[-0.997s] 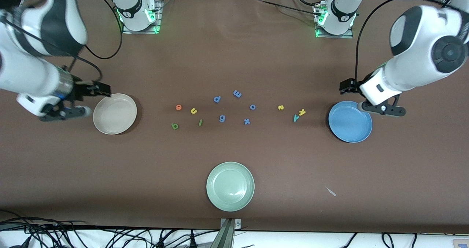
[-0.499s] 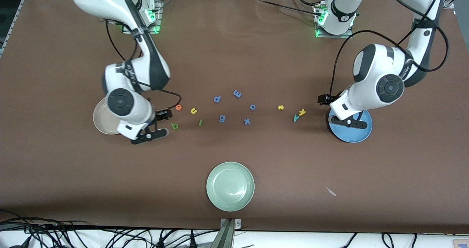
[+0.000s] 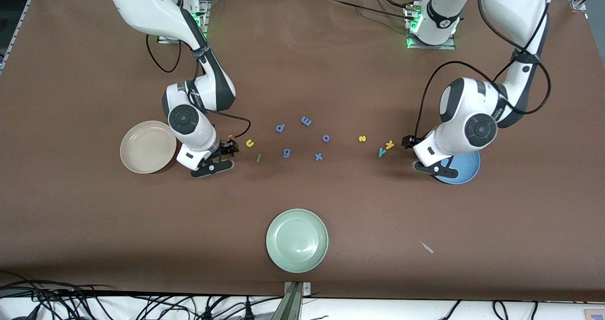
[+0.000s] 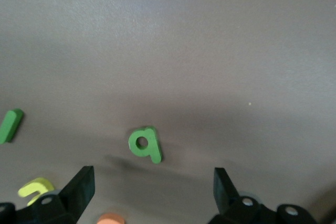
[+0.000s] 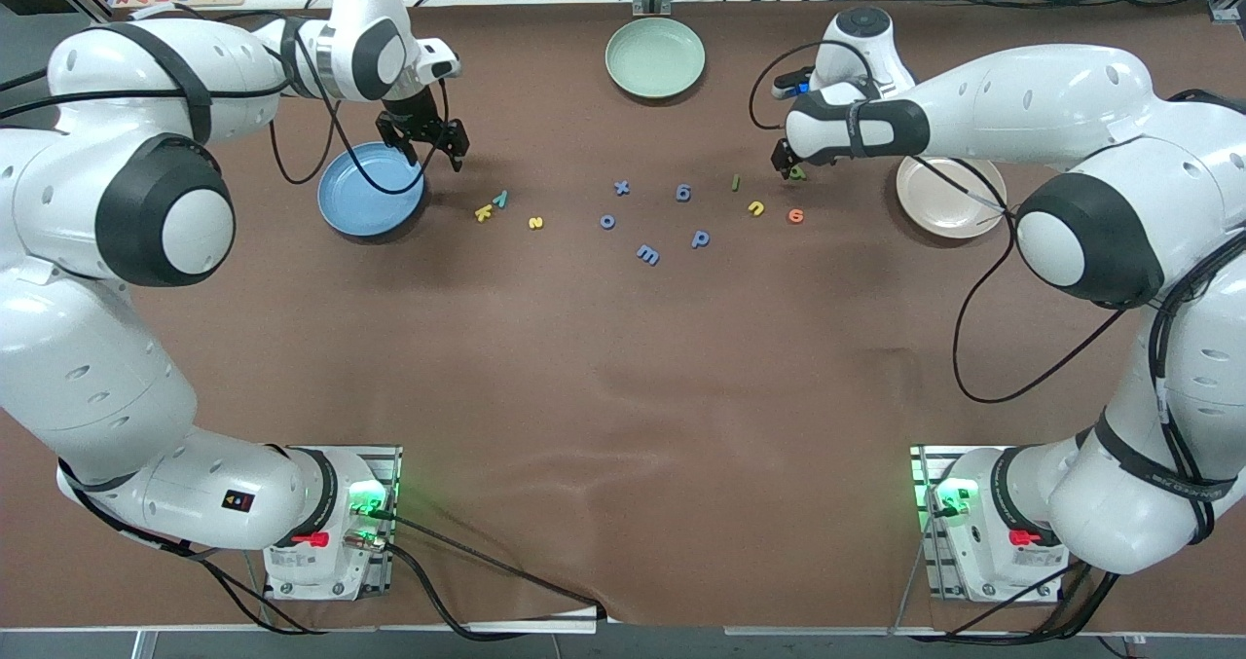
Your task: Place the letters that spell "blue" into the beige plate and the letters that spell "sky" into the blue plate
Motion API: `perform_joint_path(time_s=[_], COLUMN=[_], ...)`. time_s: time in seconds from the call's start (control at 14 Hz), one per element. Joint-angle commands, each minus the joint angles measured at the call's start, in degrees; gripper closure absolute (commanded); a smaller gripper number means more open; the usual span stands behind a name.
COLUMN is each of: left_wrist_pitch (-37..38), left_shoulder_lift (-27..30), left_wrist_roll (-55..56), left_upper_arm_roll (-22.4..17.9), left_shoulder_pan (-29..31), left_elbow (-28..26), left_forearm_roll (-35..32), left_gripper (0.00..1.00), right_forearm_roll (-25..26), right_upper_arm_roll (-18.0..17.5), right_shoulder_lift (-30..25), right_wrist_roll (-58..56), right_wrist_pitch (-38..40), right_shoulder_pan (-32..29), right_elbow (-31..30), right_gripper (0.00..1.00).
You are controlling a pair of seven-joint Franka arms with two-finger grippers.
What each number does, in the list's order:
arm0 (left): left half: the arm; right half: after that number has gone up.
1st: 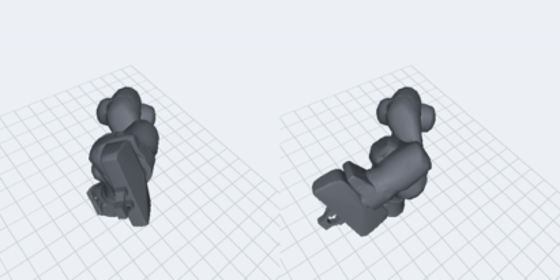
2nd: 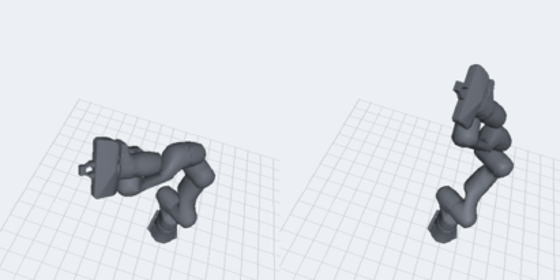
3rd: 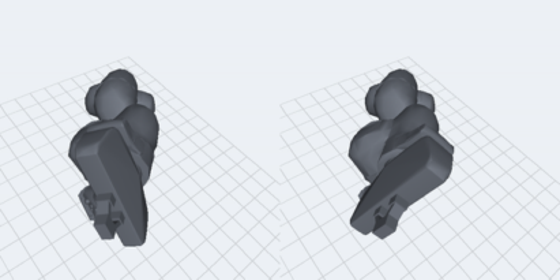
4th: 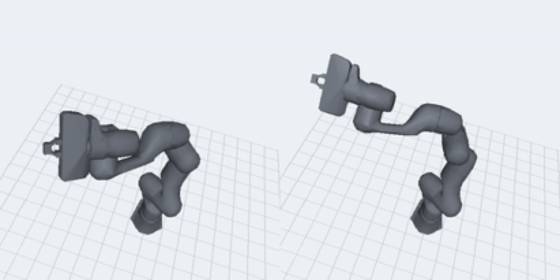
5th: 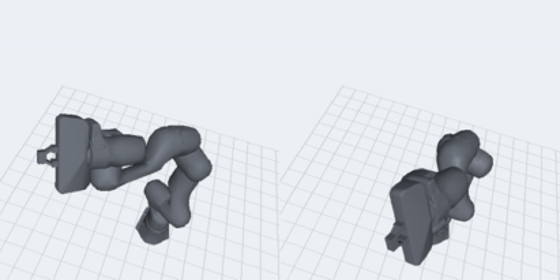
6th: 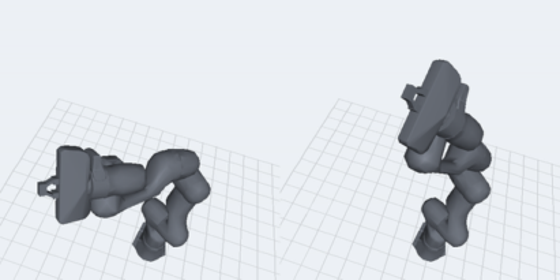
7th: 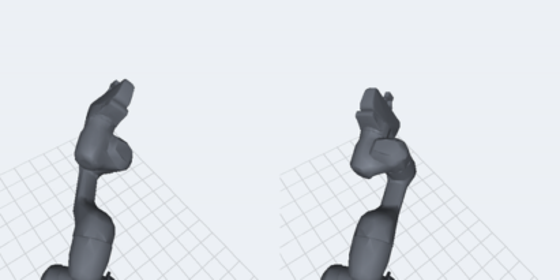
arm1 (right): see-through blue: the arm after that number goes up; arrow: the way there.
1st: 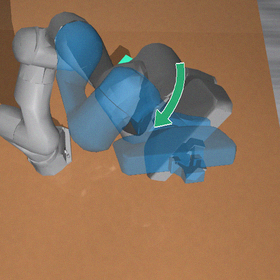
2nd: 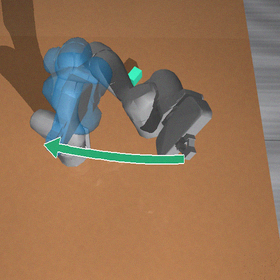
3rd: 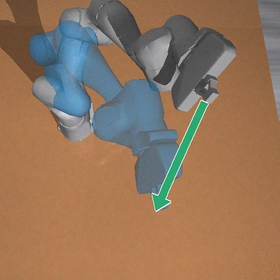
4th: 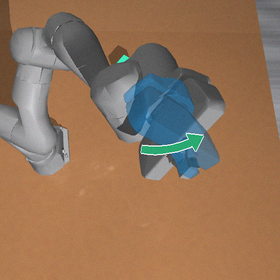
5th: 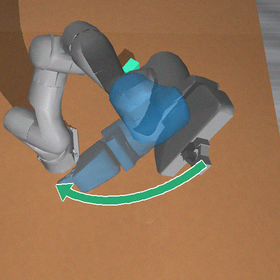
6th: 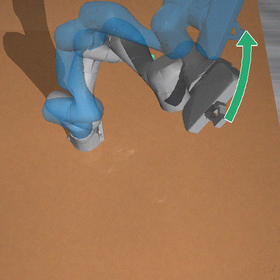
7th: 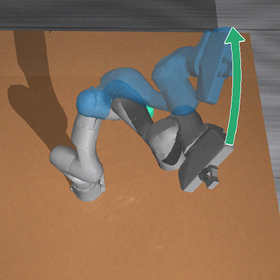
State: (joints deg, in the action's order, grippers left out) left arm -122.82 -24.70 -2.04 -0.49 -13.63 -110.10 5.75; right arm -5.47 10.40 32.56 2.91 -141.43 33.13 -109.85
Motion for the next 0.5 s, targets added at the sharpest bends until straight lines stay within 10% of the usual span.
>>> perform_joint_path(time_s=[0.0, 0.43], left_wrist_pitch=[-3.28, -14.99], left_shoulder_lift=[-1.14, -2.73], left_wrist_roll=[-1.57, -22.13], left_upper_arm_roll=[-0.22, 0.58], left_shoulder_pan=[-0.96, -1.05], left_elbow=[-0.37, -6.17], left_forearm_roll=[0.40, 1.20], left_gripper=[0.01, 0.10], right_forearm_roll=[-0.68, -0.68], right_upper_arm_roll=[-0.91, -1.35], right_shoulder_lift=[-1.98, -0.22], right_wrist_roll=[0.61, 0.52], right_wrist_pitch=[-3.24, -5.79], right_shoulder_pan=[0.01, -0.25], right_elbow=[-3.35, -3.26], right_gripper=[0.00, 0.08])
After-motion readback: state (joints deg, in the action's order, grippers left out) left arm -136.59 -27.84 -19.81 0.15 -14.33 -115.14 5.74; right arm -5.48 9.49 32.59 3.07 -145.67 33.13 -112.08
